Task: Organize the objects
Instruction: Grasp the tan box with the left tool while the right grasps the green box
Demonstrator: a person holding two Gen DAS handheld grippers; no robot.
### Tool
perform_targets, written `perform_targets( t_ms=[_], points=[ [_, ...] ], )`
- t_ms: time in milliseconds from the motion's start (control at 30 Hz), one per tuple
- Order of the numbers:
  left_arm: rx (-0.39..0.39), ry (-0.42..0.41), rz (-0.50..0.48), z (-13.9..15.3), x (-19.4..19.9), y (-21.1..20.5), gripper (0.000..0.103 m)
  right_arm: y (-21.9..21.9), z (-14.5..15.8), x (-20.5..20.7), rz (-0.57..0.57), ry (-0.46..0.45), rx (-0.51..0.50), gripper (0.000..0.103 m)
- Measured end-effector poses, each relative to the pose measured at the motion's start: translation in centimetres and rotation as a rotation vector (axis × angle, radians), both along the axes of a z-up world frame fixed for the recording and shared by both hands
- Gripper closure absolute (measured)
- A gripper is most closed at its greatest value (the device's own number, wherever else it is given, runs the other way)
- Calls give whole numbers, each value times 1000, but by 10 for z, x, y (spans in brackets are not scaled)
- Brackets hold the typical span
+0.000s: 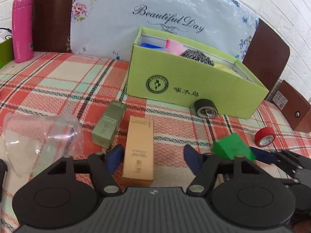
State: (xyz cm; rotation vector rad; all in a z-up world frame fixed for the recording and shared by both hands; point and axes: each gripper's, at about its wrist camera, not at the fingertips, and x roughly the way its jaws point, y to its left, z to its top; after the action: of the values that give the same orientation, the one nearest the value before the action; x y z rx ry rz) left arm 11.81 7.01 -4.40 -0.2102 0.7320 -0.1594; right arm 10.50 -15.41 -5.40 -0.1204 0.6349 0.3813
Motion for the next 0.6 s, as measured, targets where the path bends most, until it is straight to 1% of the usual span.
perform_targets(
  t_ms=[33, 67, 100, 167, 233, 300, 367, 400, 433, 467, 500, 533, 600],
  points=[
    [1, 4, -16, -1, 0, -3, 55, -8, 0, -7, -17, 6, 1, 42],
    [11, 1, -27, -1, -2, -6, 63, -16, 1, -14, -31, 13, 8, 42],
    [21, 2, -45, 0, -3, -12, 65, -24, 1, -21, -43, 21, 13, 42],
    [12, 12, -94, 1, -7, -23, 69, -38, 2, -36, -70, 29, 13, 42],
    [-3, 20, -172, 1, -15, -38, 69, -49, 2, -49, -93, 31, 3, 42],
    [-11, 23, -223, 1, -25, -52, 69, -57, 3, -61, -118, 35, -1, 42],
    [-5, 23, -243, 1, -35, -64, 69, -64, 3, -69, -137, 39, 1, 42],
    [8, 15, -232, 1, -38, -67, 69, -66, 4, -71, -141, 40, 4, 42],
    [26, 7, -219, 1, -39, -71, 64, -67, 4, -73, -144, 38, 5, 42],
    [40, 4, -213, 1, -39, -73, 53, -68, 5, -73, -148, 34, 6, 41],
    [45, 2, -205, 1, -39, -74, 48, -68, 5, -74, -148, 32, 6, 41],
    [44, 4, -196, 1, -37, -74, 47, -67, 5, -73, -148, 30, 5, 41],
    [32, 13, -199, 2, -35, -72, 47, -65, 6, -73, -145, 23, -2, 37]
  ],
)
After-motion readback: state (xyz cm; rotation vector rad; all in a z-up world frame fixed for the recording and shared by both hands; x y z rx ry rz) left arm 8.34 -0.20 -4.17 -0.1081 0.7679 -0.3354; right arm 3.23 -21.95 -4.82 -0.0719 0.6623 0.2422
